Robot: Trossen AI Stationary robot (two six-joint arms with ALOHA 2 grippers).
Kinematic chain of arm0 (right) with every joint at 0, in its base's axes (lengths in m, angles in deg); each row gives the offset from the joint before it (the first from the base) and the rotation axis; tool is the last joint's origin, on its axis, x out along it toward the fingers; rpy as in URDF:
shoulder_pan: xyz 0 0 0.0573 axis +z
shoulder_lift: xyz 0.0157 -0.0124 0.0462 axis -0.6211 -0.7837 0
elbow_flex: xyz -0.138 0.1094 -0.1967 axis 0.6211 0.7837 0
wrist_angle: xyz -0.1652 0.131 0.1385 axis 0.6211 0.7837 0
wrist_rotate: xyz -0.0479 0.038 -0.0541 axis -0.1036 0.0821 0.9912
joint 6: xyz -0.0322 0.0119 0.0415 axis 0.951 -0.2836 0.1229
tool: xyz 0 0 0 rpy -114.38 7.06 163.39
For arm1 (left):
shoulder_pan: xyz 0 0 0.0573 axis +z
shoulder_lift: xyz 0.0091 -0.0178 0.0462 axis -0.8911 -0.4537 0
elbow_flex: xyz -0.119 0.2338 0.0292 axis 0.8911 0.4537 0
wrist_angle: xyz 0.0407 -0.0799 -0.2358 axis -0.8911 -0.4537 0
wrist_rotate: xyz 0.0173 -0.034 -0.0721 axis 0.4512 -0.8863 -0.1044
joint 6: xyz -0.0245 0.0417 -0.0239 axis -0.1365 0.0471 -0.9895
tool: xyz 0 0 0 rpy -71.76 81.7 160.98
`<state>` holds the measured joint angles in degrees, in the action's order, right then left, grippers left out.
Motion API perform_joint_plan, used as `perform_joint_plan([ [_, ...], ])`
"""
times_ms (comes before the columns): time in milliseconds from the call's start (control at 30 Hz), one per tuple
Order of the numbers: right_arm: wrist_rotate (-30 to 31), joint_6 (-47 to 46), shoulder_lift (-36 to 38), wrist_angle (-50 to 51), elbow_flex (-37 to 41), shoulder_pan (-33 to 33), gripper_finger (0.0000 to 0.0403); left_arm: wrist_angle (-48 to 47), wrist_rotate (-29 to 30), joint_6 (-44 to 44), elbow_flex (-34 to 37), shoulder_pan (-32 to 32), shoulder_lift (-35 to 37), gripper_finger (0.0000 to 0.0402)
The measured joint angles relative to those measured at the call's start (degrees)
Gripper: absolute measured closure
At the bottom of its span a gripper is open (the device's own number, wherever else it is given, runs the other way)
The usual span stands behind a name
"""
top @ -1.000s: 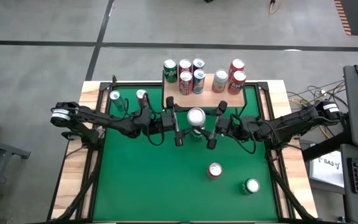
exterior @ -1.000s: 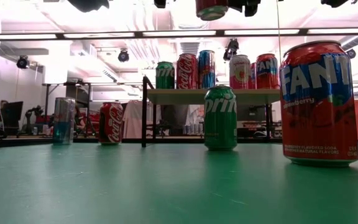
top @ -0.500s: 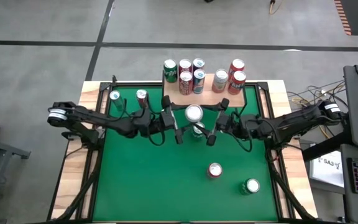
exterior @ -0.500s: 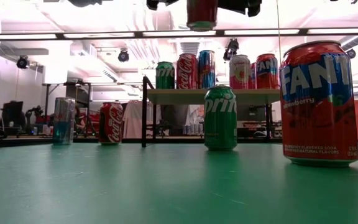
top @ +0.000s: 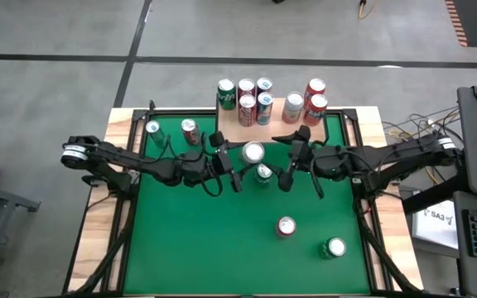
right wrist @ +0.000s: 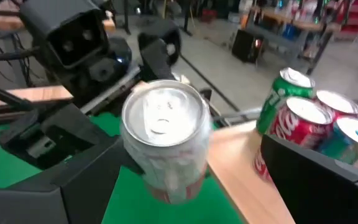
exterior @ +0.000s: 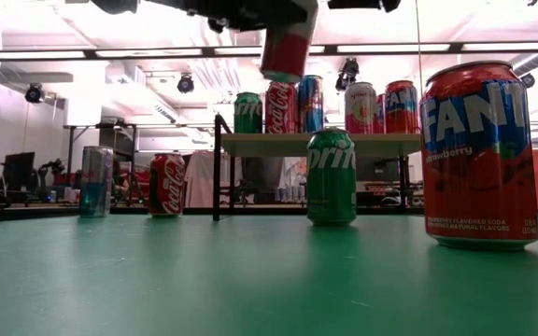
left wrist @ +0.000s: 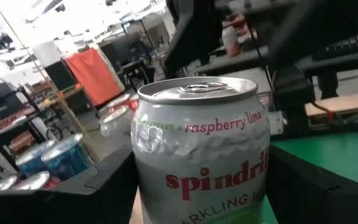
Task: Place canned beverage on shelf
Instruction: Put the pink white soda can aligned with the red white soda can on the shelf
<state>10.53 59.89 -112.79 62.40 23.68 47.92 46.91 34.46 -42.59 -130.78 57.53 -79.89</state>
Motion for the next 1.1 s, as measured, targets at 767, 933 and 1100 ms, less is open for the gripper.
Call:
perform_joint_plan([
  [767,4.2,5.6,-11.9,-10.0,-5.9,0.6,0.0031,3.7,0.0,-1.9,1.6,-0.1,0.6,0.0123],
  [933,7.3,6.0,-15.1,-8.9,-8.9,-0.2,0.0031,4.0,-0.7,-1.8,1.6,-0.1,0.6,0.0123],
  [1100,6.8,3.8,-16.4,-3.5,-12.5,-0.6,0.0068,4.2,-0.8,-1.4,1.6,-0.1,0.6,0.0123],
])
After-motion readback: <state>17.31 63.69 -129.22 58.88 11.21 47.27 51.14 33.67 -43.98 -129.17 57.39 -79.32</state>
